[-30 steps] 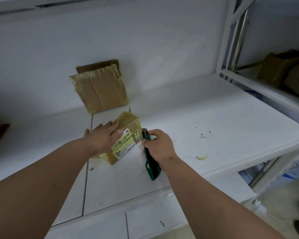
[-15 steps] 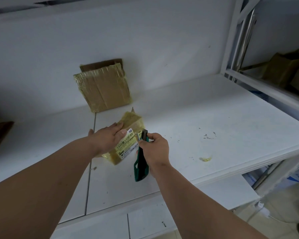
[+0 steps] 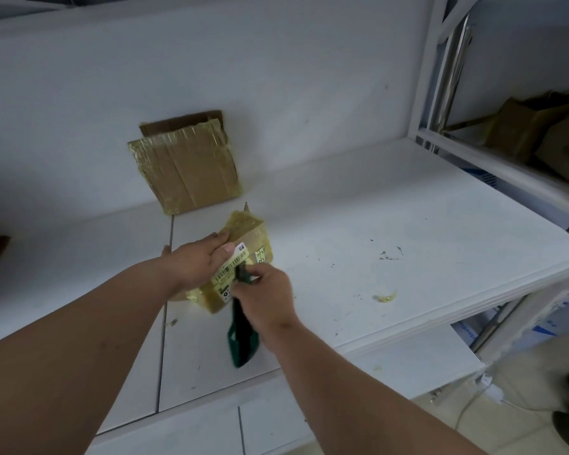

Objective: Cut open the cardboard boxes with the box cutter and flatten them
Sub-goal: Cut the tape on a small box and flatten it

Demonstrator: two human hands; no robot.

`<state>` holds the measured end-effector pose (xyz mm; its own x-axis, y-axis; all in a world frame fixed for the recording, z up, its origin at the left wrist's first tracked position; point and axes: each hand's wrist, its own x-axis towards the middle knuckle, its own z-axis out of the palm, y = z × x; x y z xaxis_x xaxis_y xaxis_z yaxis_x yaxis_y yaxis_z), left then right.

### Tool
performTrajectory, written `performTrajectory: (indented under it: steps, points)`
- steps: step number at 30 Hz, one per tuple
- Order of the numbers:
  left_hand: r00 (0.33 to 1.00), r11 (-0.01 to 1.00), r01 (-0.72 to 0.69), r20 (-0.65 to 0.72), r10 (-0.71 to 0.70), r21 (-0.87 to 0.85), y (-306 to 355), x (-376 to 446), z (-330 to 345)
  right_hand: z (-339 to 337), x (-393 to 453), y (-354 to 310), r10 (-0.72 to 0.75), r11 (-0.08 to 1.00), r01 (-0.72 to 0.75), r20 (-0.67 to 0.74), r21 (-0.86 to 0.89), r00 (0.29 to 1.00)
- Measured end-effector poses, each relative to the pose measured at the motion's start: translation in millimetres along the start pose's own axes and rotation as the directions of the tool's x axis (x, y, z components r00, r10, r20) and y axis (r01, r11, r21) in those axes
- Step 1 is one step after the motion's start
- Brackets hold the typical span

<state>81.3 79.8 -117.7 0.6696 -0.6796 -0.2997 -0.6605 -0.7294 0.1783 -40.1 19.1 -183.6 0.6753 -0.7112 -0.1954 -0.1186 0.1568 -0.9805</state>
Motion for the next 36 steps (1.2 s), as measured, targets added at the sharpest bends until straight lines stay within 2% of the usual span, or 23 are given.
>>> performTrajectory:
  steps: [5, 10, 14, 19, 23, 29, 36]
  points:
    - [1.0, 1.0, -0.001, 0.012, 0.001, -0.015, 1.2, -1.3, 0.2, 7.2, -12.1, 10.0, 0.0, 0.998, 0.008, 0.11, -0.068, 0.994]
    - [0.992, 0.95, -0.068, 0.079, 0.096, -0.305, -12.2, -9.9, -16.4, -9.7, 1.6, -1.1, -0.012, 0.974, 0.058, 0.202, -0.219, 0.979]
    - [0.978, 0.976, -0.158, 0.114, 0.176, -0.149, -30.4, -16.0, -20.2, -12.0, 11.7, -7.7, 0.015, 0.975, 0.034, 0.219, -0.219, 0.976]
    - [0.975, 0.979, -0.184, 0.109, 0.193, -0.083, -34.6, -10.7, -11.5, -15.8, 8.4, -7.1, 0.045, 0.988, -0.005, 0.263, -0.154, 0.964]
    - [0.978, 0.979, -0.191, 0.069, 0.196, -0.067, -31.6, -5.7, -6.6, -20.2, -4.3, -3.2, 0.055, 0.996, -0.031, 0.307, -0.082, 0.95]
    - [0.98, 0.976, -0.19, 0.04, 0.195, -0.107, -26.8, -7.2, -3.5, -10.2, -12.5, 8.2, 0.036, 0.998, -0.019, 0.28, -0.065, 0.959]
    - [0.983, 0.981, -0.179, 0.022, 0.181, -0.077, -21.2, -10.0, -3.7, -10.1, -21.7, 4.8, 0.004, 0.993, 0.03, 0.287, -0.114, 0.958]
